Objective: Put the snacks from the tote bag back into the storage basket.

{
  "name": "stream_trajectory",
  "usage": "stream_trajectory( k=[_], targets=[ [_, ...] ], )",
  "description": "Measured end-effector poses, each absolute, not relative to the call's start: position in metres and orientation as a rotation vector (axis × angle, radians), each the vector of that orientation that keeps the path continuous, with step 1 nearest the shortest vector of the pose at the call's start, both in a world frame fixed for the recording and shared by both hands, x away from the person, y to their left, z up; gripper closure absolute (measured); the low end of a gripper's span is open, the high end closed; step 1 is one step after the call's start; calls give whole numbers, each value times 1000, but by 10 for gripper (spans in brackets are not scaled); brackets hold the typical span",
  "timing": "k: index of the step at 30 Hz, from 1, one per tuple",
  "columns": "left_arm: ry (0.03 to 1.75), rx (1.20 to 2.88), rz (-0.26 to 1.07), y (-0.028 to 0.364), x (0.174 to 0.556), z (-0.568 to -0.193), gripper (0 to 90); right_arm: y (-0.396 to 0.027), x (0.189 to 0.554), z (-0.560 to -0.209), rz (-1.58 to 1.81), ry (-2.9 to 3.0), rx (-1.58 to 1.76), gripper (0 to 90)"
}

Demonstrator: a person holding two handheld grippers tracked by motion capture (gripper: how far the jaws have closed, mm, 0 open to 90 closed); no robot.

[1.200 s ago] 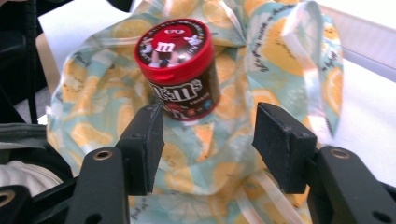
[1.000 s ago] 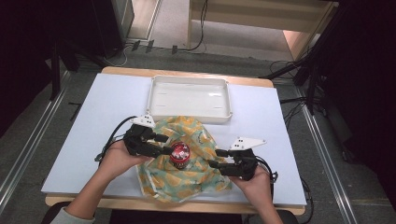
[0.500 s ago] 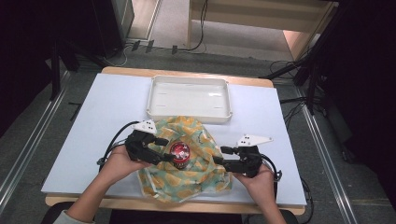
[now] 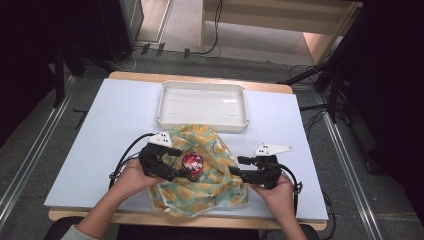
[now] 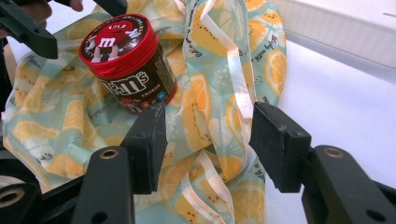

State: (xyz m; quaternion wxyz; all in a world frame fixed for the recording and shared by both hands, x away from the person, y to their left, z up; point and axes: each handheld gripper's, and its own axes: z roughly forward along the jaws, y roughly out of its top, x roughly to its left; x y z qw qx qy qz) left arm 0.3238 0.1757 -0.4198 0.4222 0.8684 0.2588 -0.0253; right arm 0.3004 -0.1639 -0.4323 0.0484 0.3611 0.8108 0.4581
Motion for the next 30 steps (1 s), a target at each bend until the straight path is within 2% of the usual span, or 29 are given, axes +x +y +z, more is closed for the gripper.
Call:
stream_trajectory(
  k=[15,30],
  targets=[
    [642,2159,-100,165,327,-441,140,-164,300,-434,1395,2467,1117,468],
    [632,2243,-37,152,331,-459,157,-166,301,-436,1424,2455,1144,468]
  ],
)
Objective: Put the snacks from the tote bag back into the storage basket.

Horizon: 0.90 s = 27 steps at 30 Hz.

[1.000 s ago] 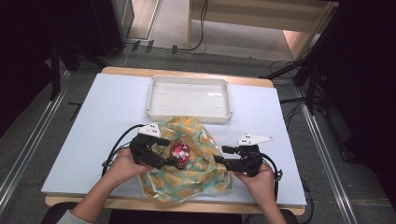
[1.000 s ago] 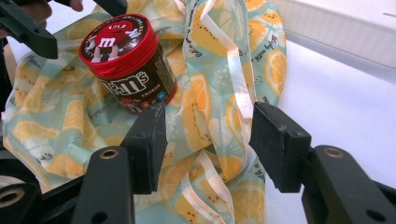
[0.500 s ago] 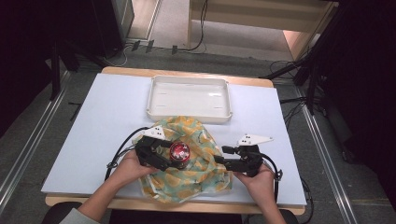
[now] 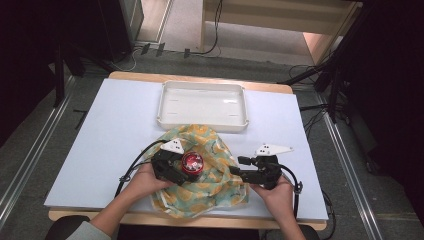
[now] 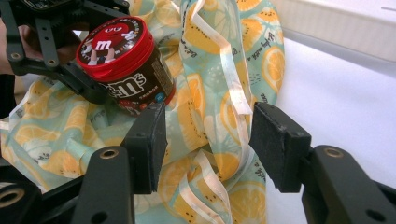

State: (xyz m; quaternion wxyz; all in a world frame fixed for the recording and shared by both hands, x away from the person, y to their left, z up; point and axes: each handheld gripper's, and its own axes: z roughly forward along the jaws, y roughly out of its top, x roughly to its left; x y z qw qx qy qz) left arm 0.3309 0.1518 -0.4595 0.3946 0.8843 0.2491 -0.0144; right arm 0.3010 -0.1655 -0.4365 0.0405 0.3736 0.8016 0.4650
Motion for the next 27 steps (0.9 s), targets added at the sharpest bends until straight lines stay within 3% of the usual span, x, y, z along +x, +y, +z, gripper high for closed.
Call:
stream_trajectory(
  k=[18,27],
  targets=[
    [633,2245,15,143,331,-465,180,-165,302,-440,1408,2474,1155,464],
    [618,2234,90,147,327,-457,248,-166,302,-441,1408,2475,1164,462]
  ],
)
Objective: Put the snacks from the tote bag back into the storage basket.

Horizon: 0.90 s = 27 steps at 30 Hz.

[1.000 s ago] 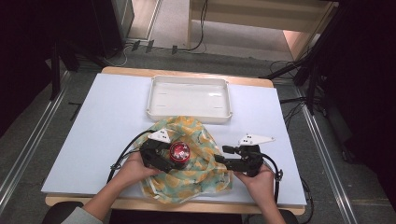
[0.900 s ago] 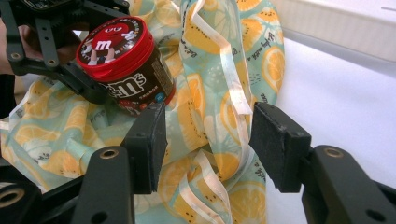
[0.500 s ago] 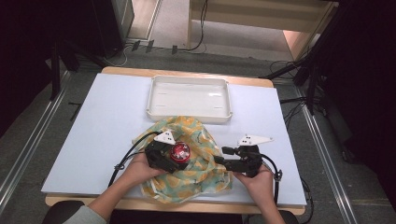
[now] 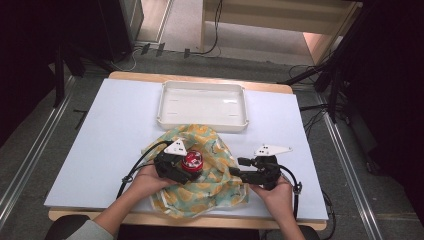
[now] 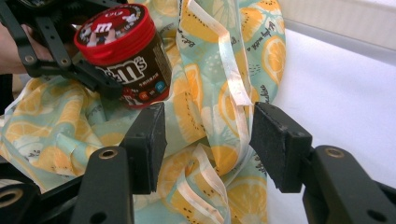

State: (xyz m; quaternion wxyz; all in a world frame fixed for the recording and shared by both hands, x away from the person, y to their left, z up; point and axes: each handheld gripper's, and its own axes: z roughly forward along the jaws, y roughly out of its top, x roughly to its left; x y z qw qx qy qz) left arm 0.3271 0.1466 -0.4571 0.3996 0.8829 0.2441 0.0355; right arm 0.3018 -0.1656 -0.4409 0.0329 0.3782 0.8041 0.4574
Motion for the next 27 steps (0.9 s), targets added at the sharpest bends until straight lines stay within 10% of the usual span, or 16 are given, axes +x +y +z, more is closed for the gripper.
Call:
stream_trajectory(
  k=[27],
  targets=[
    [662,2246,71,152,319,-430,255,-163,301,-442,1400,2485,1147,457]
  ],
)
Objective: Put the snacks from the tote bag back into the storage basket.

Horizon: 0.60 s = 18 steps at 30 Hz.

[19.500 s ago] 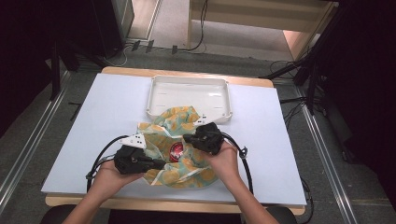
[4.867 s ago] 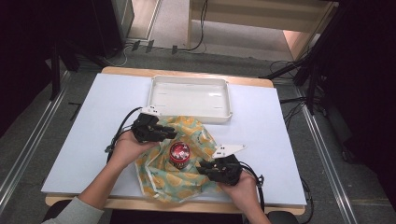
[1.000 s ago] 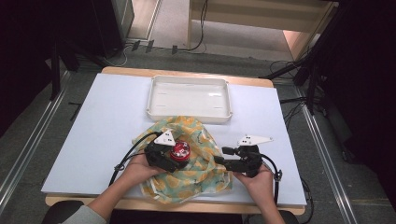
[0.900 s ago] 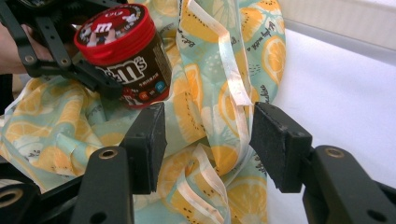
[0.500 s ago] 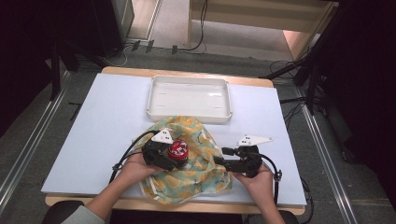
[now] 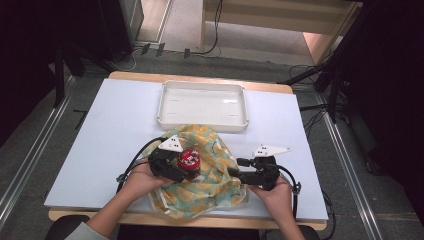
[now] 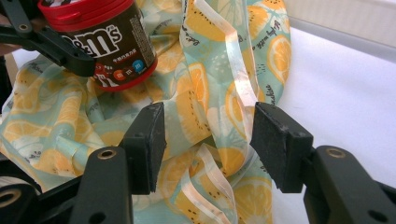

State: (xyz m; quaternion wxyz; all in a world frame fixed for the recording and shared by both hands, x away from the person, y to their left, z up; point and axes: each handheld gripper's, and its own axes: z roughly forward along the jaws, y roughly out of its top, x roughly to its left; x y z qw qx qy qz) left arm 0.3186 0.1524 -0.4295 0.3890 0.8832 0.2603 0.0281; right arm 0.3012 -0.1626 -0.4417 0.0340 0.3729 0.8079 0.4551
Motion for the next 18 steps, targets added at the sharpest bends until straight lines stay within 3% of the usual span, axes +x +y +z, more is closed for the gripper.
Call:
stream_trajectory(
  k=[18],
  targets=[
    [695,2225,94,167,312,-399,255,-157,303,-443,1389,2508,1129,457]
  ],
)
